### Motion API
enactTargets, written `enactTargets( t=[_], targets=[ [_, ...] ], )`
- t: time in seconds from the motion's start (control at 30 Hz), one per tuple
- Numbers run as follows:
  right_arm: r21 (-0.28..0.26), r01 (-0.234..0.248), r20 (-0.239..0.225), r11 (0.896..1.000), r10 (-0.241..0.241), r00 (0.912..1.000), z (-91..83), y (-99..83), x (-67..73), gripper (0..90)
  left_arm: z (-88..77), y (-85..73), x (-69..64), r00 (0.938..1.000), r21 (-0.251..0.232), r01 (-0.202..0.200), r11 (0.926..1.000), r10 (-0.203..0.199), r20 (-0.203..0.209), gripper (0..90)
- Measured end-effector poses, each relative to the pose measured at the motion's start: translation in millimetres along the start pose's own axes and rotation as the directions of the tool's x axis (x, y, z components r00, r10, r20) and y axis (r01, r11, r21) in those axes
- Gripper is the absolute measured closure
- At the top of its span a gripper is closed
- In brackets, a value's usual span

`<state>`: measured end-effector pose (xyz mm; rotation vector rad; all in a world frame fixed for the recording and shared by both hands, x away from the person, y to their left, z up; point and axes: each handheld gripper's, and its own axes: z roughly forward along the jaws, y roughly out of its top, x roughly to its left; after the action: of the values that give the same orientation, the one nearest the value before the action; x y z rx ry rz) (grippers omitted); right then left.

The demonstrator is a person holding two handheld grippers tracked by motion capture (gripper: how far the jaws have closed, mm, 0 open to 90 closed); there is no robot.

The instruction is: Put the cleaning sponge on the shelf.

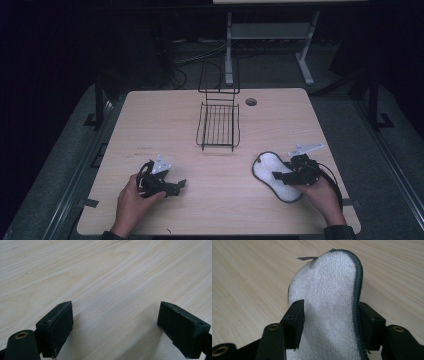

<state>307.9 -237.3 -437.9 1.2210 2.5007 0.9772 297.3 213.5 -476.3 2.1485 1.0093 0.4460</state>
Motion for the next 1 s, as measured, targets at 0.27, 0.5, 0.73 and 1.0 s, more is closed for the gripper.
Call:
enactTargets(
  t=[0.27,0.5,0.73,1.0],
  targets=[
    [-0.025,0.004,-0.029,1.0,-0.004,0.9996,-8.0,2.5,1.4,54.4,0.0,0.0,0.0,1.0,0.0,0.0,1.0,0.0,0.0,12.5],
    [-0.046,0.006,-0.054,0.999,-0.009,0.9985,-18.6,4.7,5.3,67.4,-0.2,0.0,0.2,1.0,0.003,-0.003,1.0,0.003,0.0,12.5],
    [-0.071,0.01,-0.059,0.997,-0.014,0.9982,-28.7,8.4,9.5,78.7,-0.1,0.0,0.1,1.0,0.001,-0.001,1.0,0.001,0.001,12.5],
    [-0.102,-0.003,-0.057,0.995,-0.003,0.9984,-31.8,8.2,7.9,79.3,-0.2,0.0,0.2,1.0,0.003,-0.003,1.0,0.003,0.001,12.5]
  ],
)
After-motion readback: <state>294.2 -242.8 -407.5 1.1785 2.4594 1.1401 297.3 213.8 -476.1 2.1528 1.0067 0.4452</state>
